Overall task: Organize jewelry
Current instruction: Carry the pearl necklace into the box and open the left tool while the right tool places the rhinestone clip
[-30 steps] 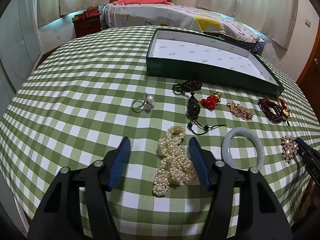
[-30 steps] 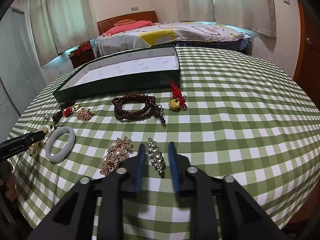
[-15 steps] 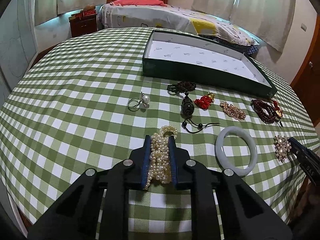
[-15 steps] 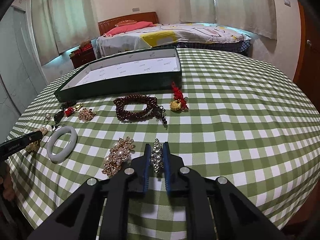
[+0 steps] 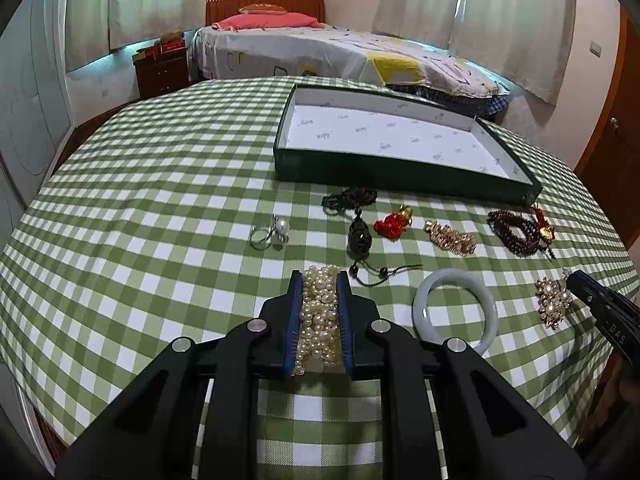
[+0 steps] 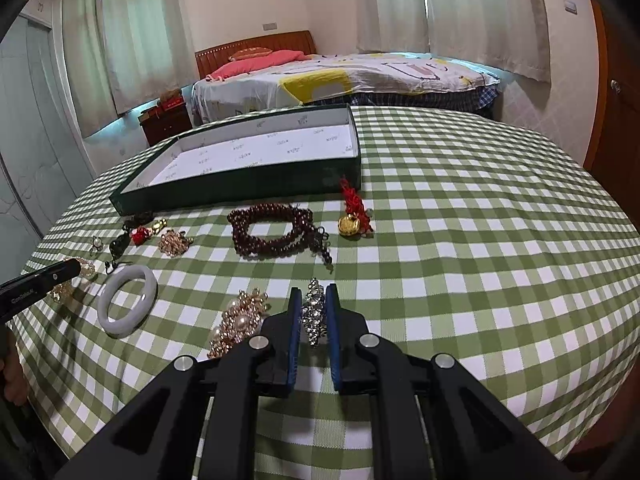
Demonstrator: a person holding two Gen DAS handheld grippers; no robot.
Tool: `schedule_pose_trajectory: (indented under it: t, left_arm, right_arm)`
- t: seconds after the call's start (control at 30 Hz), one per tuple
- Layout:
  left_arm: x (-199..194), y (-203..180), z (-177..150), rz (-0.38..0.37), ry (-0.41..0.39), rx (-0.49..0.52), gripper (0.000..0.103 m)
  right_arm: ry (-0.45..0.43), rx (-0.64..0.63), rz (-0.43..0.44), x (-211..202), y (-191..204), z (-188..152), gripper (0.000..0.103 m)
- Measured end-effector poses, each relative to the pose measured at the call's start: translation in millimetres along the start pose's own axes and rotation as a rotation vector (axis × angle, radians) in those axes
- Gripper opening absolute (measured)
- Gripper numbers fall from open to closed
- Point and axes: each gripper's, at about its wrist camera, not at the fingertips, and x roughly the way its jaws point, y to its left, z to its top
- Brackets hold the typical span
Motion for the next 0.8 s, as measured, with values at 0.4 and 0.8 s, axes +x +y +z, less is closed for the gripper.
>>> schedule_pose_trajectory:
  t: [0.4, 0.8]
  left_arm:
    - [-9.7, -11.2, 47.6, -0.058, -0.068, -0.016, 0.017]
    - [45.2, -23.5, 134.0, -0.097, -0.120, -0.035, 0.017]
  right_arm:
    - [-0.093, 0.019, 0.039, -6.0, 5.1, 50.0, 0.013]
    - [-0.151, -0.014, 0.038, 40.6, 9.8, 124.1, 0.013]
